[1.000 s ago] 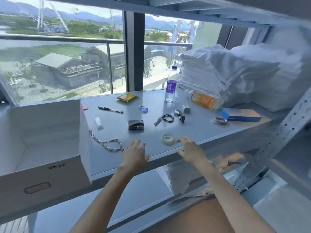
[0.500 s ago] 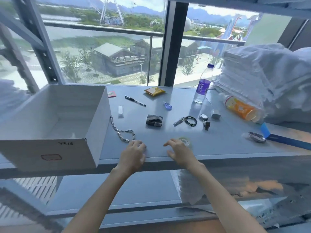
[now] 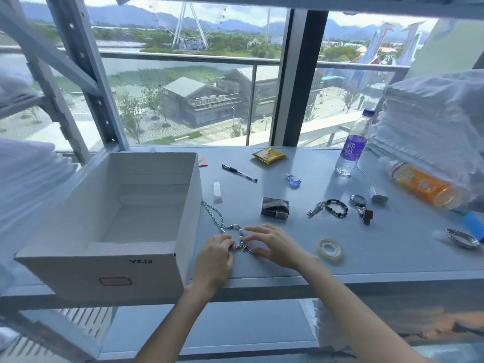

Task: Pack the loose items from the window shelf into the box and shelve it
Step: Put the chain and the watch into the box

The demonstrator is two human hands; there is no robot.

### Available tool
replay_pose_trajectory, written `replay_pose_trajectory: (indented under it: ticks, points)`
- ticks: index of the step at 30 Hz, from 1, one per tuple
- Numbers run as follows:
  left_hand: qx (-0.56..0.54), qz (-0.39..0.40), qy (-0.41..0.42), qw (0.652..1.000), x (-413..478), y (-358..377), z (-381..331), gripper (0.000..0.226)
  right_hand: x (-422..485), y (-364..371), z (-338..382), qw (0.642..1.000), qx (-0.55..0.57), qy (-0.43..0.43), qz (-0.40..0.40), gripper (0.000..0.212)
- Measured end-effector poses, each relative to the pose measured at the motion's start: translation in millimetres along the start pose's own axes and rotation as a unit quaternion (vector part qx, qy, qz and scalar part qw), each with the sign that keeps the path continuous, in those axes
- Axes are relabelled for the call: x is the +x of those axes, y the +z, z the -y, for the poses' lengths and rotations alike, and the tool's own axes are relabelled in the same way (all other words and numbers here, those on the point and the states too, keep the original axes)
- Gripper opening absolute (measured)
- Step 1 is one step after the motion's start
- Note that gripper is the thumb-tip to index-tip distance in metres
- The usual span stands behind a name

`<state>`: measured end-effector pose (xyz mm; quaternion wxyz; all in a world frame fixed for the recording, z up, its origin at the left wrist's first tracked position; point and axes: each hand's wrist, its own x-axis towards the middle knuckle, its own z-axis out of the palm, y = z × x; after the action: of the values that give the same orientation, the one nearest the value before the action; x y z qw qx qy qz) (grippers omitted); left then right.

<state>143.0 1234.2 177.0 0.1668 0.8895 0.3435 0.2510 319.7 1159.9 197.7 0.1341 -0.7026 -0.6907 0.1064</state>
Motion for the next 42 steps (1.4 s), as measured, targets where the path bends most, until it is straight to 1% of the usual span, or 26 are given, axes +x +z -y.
replay_pose_trajectory:
  ticks: [2,4,7,9,11,14,15,18,22,24,26,27,30,34,37,39,42]
  points:
    - [-0.014,-0.002,0.018,1.000,3,1,3,0.026,0,1,-4,1.000,0.022,0.004,-0.010,0.043]
    - [-0.028,-0.006,0.030,0.999,4,3,3,0.021,2,3,-4,1.000,0.003,-0.010,-0.012,0.045]
    - [-0.061,-0.017,0.029,0.998,5,6,5,0.015,0,7,-6,1.000,-0.013,-0.023,-0.004,0.041]
    - [-0.088,-0.027,0.017,0.996,5,5,4,0.013,-3,7,-10,0.998,-0.033,-0.047,-0.004,0.038]
    - [-0.113,-0.044,0.007,0.993,5,4,4,0.017,-6,4,-14,0.995,-0.058,-0.077,-0.012,0.038]
    - [-0.114,-0.047,-0.006,0.992,6,4,6,0.033,-9,-3,-21,0.993,-0.070,-0.095,-0.025,0.036]
    - [-0.098,-0.047,-0.009,0.994,6,5,7,0.035,-10,-5,-25,0.993,-0.062,-0.092,-0.031,0.037]
    - [-0.045,-0.035,-0.027,0.998,8,10,7,0.028,-20,-7,-41,0.995,-0.033,-0.072,-0.062,0.034]
    - [0.016,-0.033,-0.016,0.999,10,16,8,0.022,-38,-7,-60,0.993,0.016,-0.050,-0.102,0.031]
    - [0.040,-0.030,-0.018,0.999,13,16,7,0.027,-48,-9,-66,0.991,0.044,-0.042,-0.118,0.028]
    - [0.062,-0.026,-0.013,0.998,16,17,6,0.037,-58,-12,-72,0.989,0.063,-0.032,-0.127,0.017]
    - [0.073,-0.024,-0.011,0.997,18,18,5,0.039,-62,-14,-74,0.988,0.060,-0.024,-0.138,0.013]
    - [0.099,-0.014,-0.022,0.995,24,20,5,0.040,-74,-21,-81,0.984,0.035,0.003,-0.172,0.012]
    - [0.100,0.000,-0.038,0.994,28,22,4,0.043,-91,-28,-95,0.981,0.004,0.029,-0.190,0.014]
    - [0.084,0.006,-0.036,0.996,28,20,1,0.037,-96,-30,-100,0.979,0.029,0.052,-0.193,0.013]
    - [0.053,0.000,-0.026,0.998,30,21,-2,0.037,-93,-31,-99,0.981,0.058,0.049,-0.179,0.012]
    - [0.028,0.038,0.018,0.999,34,25,-17,0.046,-82,-34,-95,0.986,0.095,0.026,-0.135,0.010]
